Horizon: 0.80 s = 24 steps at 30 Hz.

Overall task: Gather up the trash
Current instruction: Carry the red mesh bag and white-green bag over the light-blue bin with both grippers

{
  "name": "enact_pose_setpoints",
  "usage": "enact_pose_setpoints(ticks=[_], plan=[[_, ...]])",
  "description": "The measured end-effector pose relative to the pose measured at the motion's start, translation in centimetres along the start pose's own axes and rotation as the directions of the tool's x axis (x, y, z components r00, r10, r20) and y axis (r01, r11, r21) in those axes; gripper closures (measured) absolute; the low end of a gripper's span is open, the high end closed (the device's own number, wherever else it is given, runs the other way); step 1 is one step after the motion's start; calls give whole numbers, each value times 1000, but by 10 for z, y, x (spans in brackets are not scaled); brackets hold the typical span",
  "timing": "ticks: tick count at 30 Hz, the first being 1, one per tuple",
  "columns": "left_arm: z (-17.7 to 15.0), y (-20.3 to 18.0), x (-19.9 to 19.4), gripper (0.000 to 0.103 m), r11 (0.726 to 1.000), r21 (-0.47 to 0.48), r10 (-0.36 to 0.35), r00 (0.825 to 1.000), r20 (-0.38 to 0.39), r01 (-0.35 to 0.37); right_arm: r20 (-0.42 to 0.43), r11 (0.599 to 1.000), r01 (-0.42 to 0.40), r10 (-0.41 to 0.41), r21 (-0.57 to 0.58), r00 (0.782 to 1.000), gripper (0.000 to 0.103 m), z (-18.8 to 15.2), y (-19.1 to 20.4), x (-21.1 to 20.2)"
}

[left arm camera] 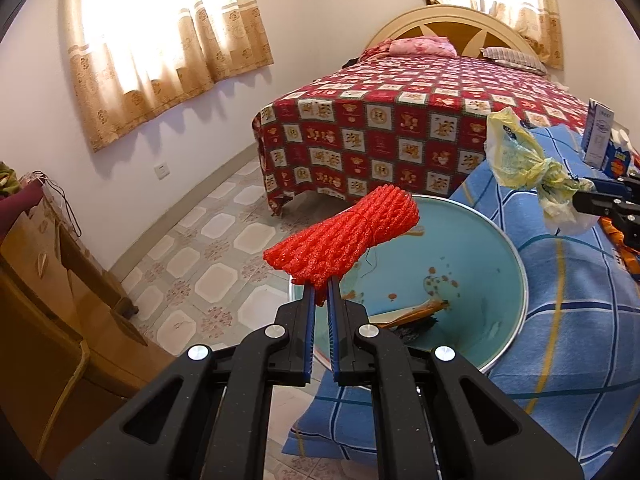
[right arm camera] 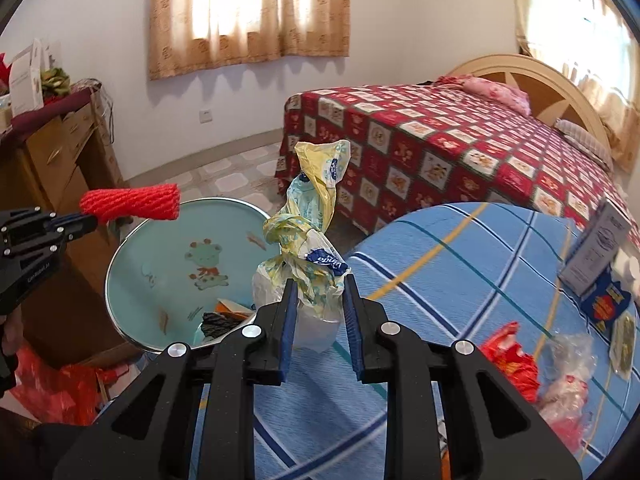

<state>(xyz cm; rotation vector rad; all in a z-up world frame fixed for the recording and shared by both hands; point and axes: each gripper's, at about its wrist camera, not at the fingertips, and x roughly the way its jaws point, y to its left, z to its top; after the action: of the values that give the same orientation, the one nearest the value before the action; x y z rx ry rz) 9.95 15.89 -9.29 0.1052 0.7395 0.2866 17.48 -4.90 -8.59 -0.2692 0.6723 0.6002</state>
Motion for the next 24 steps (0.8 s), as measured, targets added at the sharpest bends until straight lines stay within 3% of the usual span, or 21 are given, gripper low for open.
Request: enact_pose_setpoints(ticks=[24], plan=[[-2, 20, 8, 97, 998, -42, 42, 999, -22, -43, -34, 993, -54, 51, -102, 998, 79, 4, 34, 17]])
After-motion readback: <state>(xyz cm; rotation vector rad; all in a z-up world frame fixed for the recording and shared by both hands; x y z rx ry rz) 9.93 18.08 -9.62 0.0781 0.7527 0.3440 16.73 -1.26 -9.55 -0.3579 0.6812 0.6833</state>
